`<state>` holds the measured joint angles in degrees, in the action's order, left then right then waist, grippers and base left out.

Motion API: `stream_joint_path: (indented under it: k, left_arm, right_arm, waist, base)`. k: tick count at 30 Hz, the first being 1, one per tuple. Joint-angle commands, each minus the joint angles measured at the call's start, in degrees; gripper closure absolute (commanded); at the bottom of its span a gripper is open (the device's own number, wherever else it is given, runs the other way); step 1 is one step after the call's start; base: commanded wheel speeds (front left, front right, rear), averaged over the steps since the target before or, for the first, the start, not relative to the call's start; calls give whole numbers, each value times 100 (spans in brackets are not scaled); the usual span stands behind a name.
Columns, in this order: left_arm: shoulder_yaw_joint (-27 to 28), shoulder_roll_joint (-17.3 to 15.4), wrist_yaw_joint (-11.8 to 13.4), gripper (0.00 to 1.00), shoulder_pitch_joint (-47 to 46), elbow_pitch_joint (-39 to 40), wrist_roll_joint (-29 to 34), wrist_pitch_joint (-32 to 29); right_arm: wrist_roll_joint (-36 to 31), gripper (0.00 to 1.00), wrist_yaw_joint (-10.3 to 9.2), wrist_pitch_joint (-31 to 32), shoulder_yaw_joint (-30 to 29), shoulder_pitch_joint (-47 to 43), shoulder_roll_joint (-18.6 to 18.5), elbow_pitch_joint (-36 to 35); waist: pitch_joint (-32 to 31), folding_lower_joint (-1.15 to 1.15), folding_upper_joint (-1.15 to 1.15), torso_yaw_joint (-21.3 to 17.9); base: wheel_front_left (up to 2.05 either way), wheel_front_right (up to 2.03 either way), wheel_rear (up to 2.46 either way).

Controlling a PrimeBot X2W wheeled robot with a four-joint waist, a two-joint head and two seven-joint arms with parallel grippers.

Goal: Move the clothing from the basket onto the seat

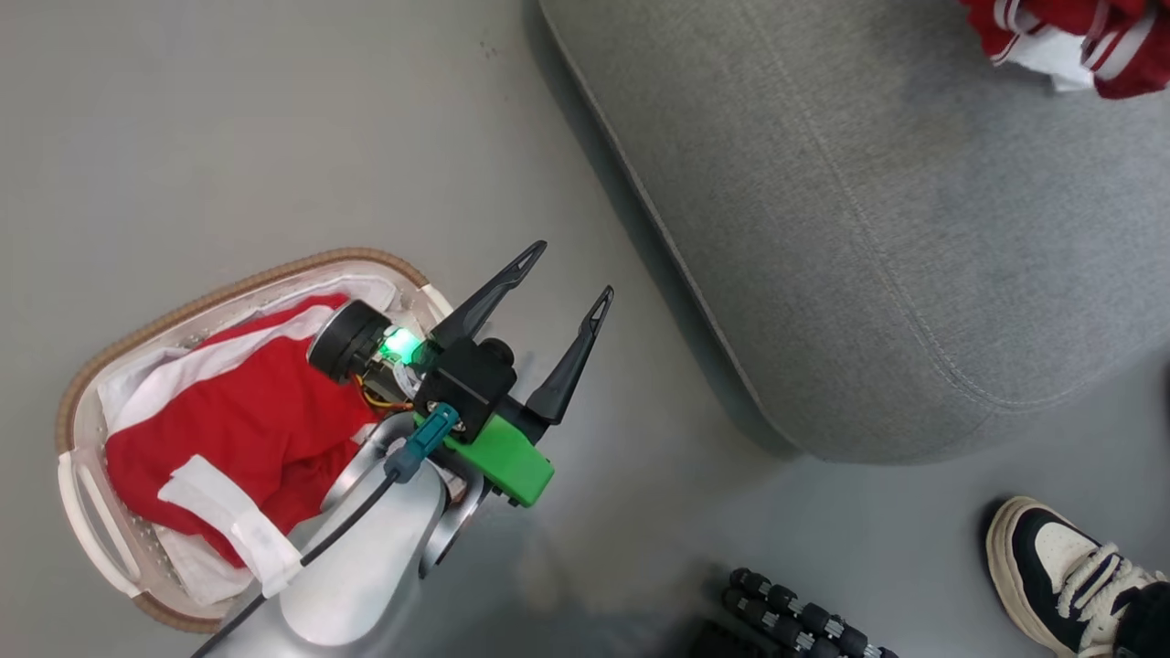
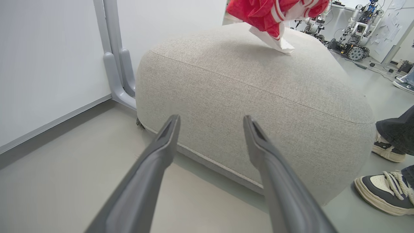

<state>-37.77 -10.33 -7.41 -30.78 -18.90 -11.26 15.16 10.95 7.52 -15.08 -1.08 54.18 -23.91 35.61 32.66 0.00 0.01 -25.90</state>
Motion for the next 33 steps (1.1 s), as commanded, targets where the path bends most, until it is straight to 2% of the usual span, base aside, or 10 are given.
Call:
stream_joint_path:
  k: [1, 5, 8, 9, 10, 11, 17, 23, 33]
  left_arm:
    - [-16, -23, -11, 0, -151, 4, 34, -1]
    - [-96, 57, -11, 0, -297, -4, 68, 0]
    - [-39, 124, -11, 0, -373, -56, 31, 0]
    - [-21, 127, -11, 0, -400, -63, 38, -1]
    - [7, 133, -11, 0, -421, -62, 52, -1]
    - [30, 134, -11, 0, -430, -61, 73, -1]
    - [275, 164, -11, 0, -290, -43, 212, 0]
    - [641, 295, 14, 0, -48, -33, 308, -1]
    - [1471, 508, 117, 0, 553, 50, 348, -1]
  right_arm:
    - [-55, 100, -6, -13, -72, 163, -57, 119]
    - [-155, 100, -7, -13, -360, 395, -164, 487]
    - [-218, 100, -7, -13, -822, 388, -156, 666]
    - [-248, 84, -6, -13, -970, 333, -118, 705]
    - [-290, 25, -6, -13, -1120, 257, -69, 716]
    - [-334, 0, -6, -12, -1186, 191, -19, 738]
    - [-338, 0, -7, -13, -1480, -349, 310, 324]
    - [-208, 0, -6, -12, -1458, -1145, 599, -202]
    - [-180, 0, -6, -12, -1331, -2297, 1080, -1097]
  waist:
    - [527, 0, -1, 390]
    - [735, 0, -1, 573]
    - [817, 0, -1, 689]
    - [832, 0, -1, 712]
    - [844, 0, -1, 736]
    - [848, 0, -1, 755]
    - [694, 0, -1, 816]
    - [306, 0, -1, 939]
    - [-529, 0, -1, 1476]
  base:
    - [0, 0, 0]
    - [0, 0, 0]
    - [0, 0, 0]
    - [0, 0, 0]
    - [0, 0, 0]
    - [0, 0, 0]
    - [0, 0, 0]
    - [0, 0, 0]
    - [0, 0, 0]
